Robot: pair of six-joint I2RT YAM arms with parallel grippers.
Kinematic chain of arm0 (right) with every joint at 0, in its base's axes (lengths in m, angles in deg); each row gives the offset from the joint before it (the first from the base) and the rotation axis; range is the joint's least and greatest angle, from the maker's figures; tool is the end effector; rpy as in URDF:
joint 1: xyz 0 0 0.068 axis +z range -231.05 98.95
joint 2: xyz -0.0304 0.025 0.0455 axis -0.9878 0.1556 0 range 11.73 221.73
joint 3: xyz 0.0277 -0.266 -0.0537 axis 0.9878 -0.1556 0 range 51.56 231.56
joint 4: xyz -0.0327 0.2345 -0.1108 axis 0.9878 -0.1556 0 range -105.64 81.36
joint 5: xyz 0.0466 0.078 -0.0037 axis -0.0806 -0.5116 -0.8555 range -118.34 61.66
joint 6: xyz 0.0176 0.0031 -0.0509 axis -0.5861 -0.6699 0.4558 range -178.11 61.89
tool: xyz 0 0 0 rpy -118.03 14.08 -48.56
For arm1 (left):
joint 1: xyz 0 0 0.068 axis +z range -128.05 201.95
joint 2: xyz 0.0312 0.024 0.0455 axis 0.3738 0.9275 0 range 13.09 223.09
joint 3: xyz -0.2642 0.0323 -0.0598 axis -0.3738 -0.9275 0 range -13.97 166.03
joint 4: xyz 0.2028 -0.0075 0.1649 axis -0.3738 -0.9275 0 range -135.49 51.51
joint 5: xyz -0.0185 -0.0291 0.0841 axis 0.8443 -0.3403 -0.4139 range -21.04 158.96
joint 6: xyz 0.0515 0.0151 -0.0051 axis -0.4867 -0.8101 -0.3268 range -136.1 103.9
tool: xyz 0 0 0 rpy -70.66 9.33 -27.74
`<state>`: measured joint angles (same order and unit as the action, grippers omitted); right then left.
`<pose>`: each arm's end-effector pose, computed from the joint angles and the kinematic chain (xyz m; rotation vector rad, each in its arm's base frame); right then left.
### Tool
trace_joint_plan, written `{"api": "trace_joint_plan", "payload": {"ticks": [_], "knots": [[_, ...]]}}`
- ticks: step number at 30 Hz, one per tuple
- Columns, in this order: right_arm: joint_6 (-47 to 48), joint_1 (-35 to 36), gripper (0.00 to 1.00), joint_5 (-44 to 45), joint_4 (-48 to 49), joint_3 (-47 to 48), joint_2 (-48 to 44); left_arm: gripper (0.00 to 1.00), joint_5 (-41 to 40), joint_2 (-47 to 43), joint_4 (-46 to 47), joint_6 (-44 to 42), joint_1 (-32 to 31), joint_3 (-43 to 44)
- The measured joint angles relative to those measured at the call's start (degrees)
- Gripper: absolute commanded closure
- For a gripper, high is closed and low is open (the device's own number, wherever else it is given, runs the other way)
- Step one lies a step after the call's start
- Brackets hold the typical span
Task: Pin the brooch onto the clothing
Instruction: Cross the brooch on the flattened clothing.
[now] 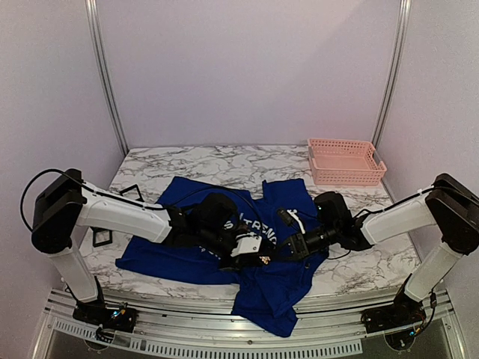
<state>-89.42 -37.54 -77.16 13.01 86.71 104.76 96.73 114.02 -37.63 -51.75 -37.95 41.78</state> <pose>0.1944 0.2216 0.1439 -0.8028 2.3243 1.6021 0.1666 -0.3204 0.1675 1.9040 1.3976 -0.7756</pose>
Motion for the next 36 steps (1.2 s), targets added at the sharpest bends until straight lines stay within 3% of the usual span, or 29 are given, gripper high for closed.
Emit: {"api": "trace_joint_plan", "payload": {"ticks": [36], "knots": [[-10.1,3.4,1.00,5.8,9.0,-4.9,-2.1,1.00,-5.5,-0.1,-0.8,10.6,-1.0,-0.3]]}}
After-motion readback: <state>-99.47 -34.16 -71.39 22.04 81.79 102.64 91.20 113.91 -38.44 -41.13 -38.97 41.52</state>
